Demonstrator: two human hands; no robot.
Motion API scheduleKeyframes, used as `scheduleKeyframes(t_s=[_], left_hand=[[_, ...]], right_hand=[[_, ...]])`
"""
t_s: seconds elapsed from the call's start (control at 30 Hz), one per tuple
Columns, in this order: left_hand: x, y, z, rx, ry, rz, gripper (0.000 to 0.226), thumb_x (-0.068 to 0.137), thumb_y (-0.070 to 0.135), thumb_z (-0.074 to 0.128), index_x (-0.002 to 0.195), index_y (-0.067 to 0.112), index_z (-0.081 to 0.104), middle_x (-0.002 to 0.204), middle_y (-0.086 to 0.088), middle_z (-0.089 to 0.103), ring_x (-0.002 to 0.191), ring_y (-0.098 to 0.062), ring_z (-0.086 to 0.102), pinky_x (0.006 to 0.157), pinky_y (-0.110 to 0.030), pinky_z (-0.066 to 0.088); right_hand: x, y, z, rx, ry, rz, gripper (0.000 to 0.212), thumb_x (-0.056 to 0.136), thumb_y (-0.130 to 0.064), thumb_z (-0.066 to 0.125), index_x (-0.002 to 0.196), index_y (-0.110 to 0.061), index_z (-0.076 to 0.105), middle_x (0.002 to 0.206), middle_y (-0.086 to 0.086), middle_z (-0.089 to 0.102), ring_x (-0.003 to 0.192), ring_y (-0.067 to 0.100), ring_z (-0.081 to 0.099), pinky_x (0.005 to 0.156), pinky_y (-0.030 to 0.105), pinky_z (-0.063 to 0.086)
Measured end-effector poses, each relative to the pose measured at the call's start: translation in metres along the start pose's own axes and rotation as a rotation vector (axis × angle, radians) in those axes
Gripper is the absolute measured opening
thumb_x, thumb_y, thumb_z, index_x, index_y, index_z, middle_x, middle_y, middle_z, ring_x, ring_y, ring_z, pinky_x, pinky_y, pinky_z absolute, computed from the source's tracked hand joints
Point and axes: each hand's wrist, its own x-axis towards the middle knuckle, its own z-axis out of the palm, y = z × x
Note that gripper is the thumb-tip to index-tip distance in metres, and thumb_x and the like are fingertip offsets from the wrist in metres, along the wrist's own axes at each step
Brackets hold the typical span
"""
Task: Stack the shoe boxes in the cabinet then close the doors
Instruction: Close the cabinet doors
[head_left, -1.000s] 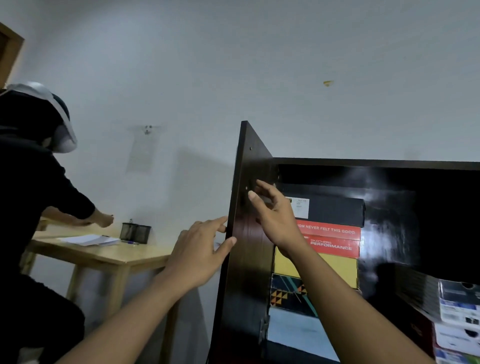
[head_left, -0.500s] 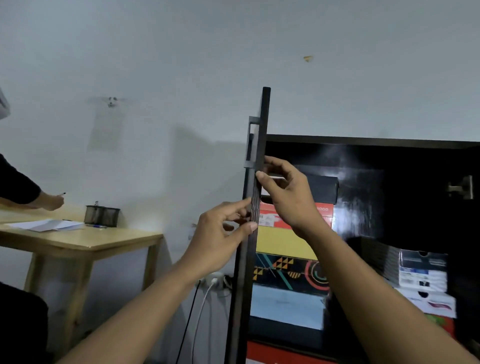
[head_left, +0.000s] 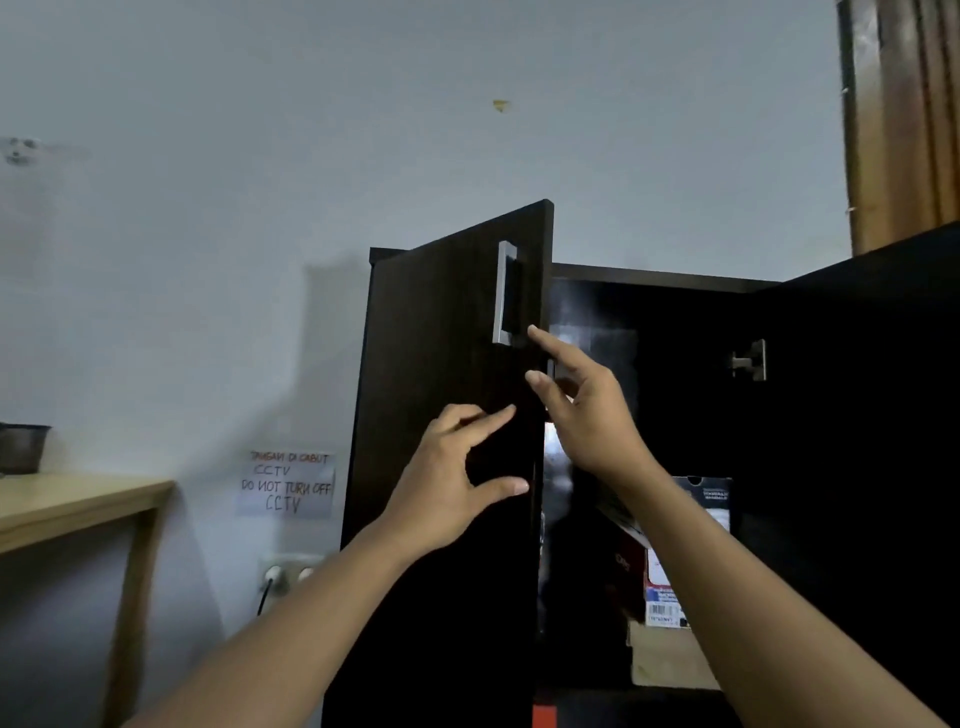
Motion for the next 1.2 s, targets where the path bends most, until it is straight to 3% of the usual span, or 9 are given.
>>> scheduleKeyframes(t_s=[0.13,0.2,0.27,0.37,0.53,0.7,0.83,1.07,1.2], left_hand=[[0.015,-0.011,0.016,0.162,-0.058,-0.009,0.086,0.075,0.049,0.080,0.146,0.053,0.031,0.143,0.017,0.029,0.134,-0.006,0.029,0.103,-0.036,0.048],[0.022,-0.018,0.025,0.224,-0.061,0.006,0.087,0.075,0.050,0.079,0.147,0.054,0.030,0.144,0.016,0.027,0.135,-0.010,0.026,0.103,-0.035,0.048],[0.029,-0.025,0.033,0.277,-0.055,0.027,0.088,0.075,0.052,0.079,0.147,0.053,0.029,0.145,0.015,0.026,0.134,-0.012,0.025,0.104,-0.035,0.046],[0.037,-0.036,0.044,0.347,-0.033,0.047,0.088,0.075,0.054,0.077,0.148,0.051,0.028,0.145,0.013,0.027,0.133,-0.015,0.027,0.107,-0.045,0.042],[0.047,-0.054,0.055,0.500,-0.062,0.013,0.092,0.075,0.057,0.075,0.150,0.051,0.022,0.148,0.014,0.022,0.137,-0.017,0.024,0.114,-0.058,0.030],[0.050,-0.076,0.059,0.629,-0.130,-0.055,0.096,0.077,0.048,0.078,0.151,0.051,0.018,0.153,0.014,0.013,0.142,-0.019,0.017,0.118,-0.063,0.019],[0.055,-0.100,0.063,0.801,-0.218,-0.071,0.100,0.080,0.041,0.077,0.154,0.045,0.010,0.160,0.010,0.002,0.146,-0.023,0.013,0.119,-0.061,0.018],[0.061,-0.116,0.079,0.940,-0.214,-0.043,0.103,0.079,0.038,0.079,0.155,0.041,0.009,0.161,0.005,-0.001,0.146,-0.025,0.012,0.116,-0.060,0.024],[0.064,-0.110,0.076,0.837,-0.238,-0.096,0.094,0.080,0.051,0.074,0.155,0.039,0.019,0.161,0.006,0.007,0.145,-0.026,0.014,0.116,-0.060,0.025]], right_hand=[[0.003,0.027,-0.010,-0.009,-0.014,0.045,0.051,0.101,-0.022,0.057,0.147,-0.041,0.045,0.142,-0.017,0.053,0.130,0.004,0.053,0.104,0.041,0.053],[0.002,0.039,-0.013,-0.030,-0.025,0.068,0.056,0.101,-0.019,0.057,0.149,-0.041,0.040,0.134,-0.021,0.054,0.122,0.002,0.058,0.102,0.035,0.054],[0.003,0.053,-0.014,-0.066,-0.029,0.089,0.061,0.101,-0.020,0.059,0.151,-0.045,0.034,0.134,-0.010,0.058,0.108,0.013,0.067,0.095,0.037,0.057],[0.006,0.072,-0.013,-0.072,-0.047,0.119,0.069,0.099,-0.019,0.061,0.153,-0.047,0.028,0.128,-0.006,0.065,0.091,0.020,0.072,0.085,0.040,0.061],[0.009,0.097,-0.007,-0.159,-0.050,0.174,0.078,0.098,-0.021,0.063,0.153,-0.053,0.018,0.125,-0.017,0.058,0.089,0.017,0.071,0.079,0.033,0.062],[0.011,0.132,0.002,-0.166,-0.040,0.255,0.087,0.095,-0.017,0.067,0.150,-0.059,0.015,0.118,-0.007,0.059,0.080,0.019,0.072,0.081,0.035,0.061],[0.014,0.166,0.023,-0.127,-0.080,0.330,0.094,0.090,-0.003,0.069,0.152,-0.053,0.020,0.127,0.002,0.060,0.093,0.016,0.069,0.094,0.036,0.057],[0.024,0.201,0.040,-0.108,-0.087,0.324,0.090,0.091,-0.006,0.069,0.154,-0.050,0.021,0.141,0.001,0.053,0.115,0.020,0.061,0.105,0.041,0.050],[0.009,0.196,0.028,-0.082,-0.083,0.324,0.082,0.094,-0.013,0.067,0.155,-0.044,0.022,0.133,0.007,0.053,0.085,0.015,0.067,0.091,0.034,0.055]])
